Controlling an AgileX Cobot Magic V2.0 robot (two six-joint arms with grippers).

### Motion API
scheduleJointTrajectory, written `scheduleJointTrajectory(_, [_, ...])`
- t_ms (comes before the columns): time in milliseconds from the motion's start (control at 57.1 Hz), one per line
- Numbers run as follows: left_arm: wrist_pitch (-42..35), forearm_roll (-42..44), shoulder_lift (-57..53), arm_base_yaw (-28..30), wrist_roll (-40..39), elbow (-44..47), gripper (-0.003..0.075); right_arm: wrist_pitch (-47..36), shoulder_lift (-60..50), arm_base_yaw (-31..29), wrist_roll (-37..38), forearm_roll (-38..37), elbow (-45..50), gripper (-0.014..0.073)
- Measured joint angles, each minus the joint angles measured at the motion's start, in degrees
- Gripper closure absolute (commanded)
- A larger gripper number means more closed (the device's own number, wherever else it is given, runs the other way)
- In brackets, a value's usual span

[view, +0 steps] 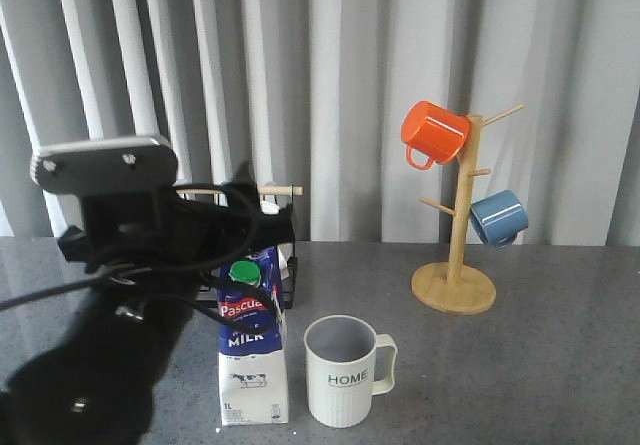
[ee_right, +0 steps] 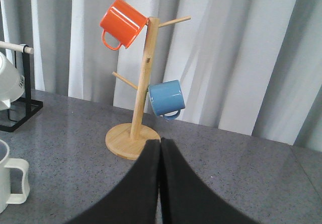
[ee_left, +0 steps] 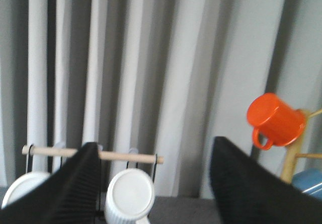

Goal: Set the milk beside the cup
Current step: 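Open the left gripper and lift it away from the carton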

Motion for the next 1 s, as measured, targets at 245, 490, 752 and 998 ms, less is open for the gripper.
scheduleJointTrajectory(245, [7.5, 2.1, -9.7, 0.0, 0.8, 0.0, 0.0728, 0.0, 0.0, 0.0, 0.0, 0.0, 0.0, 0.0604])
scheduleJointTrajectory(490, [9.0, 2.5, -12.6, -0.8, -5.3, 0.0, 0.0728, 0.0, 0.0, 0.0, 0.0, 0.0, 0.0, 0.0604])
scheduleJointTrajectory(752, [27.0, 11.0, -13.4, -2.8, -17.5, 0.0, 0.0728, 0.0, 0.0, 0.0, 0.0, 0.0, 0.0, 0.0604])
scheduleJointTrajectory(998, [46.8, 32.7, -16.4, -2.9, -21.4, 6.8, 0.0728, 0.0, 0.0, 0.0, 0.0, 0.0, 0.0, 0.0604])
